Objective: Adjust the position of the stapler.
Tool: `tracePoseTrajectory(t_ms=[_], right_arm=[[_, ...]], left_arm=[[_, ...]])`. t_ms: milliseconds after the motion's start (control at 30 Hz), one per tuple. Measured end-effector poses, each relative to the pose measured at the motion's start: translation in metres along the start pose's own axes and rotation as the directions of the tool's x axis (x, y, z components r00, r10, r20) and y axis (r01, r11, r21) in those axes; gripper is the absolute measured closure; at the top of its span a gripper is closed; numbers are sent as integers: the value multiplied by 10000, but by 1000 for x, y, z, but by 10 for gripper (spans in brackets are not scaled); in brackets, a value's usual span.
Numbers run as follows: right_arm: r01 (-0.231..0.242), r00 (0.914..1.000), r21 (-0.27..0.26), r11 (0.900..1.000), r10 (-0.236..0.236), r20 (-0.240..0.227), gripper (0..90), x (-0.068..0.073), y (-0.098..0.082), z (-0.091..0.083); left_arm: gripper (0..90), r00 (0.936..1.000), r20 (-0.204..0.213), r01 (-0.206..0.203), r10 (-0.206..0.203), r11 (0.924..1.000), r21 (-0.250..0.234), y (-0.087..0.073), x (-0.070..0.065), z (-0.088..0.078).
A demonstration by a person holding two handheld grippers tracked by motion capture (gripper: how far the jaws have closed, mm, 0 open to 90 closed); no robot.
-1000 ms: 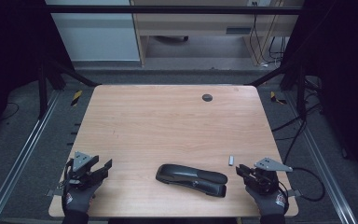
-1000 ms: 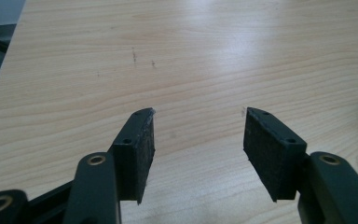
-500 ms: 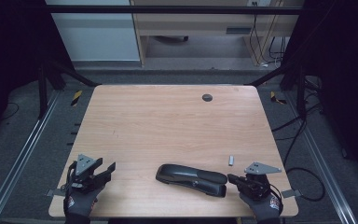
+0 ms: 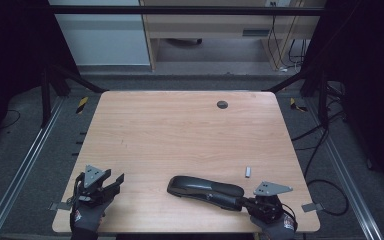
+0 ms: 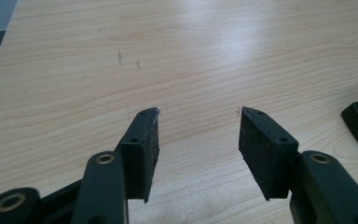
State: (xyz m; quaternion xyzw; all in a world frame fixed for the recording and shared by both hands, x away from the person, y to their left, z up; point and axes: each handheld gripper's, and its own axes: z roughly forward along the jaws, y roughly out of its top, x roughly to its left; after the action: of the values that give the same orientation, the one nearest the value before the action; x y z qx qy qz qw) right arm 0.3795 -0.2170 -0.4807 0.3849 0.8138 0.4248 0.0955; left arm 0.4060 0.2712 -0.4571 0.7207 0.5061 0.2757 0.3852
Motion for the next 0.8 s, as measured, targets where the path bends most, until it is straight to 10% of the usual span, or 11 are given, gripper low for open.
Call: tracePoseTrajectory(t_ms=[800], right_arm=[[854,9941,1286,9880,-758,-777,900,11,-4,16]], left_arm=[[454,9995,-191,-250,254,9995,207,0,-2,3]])
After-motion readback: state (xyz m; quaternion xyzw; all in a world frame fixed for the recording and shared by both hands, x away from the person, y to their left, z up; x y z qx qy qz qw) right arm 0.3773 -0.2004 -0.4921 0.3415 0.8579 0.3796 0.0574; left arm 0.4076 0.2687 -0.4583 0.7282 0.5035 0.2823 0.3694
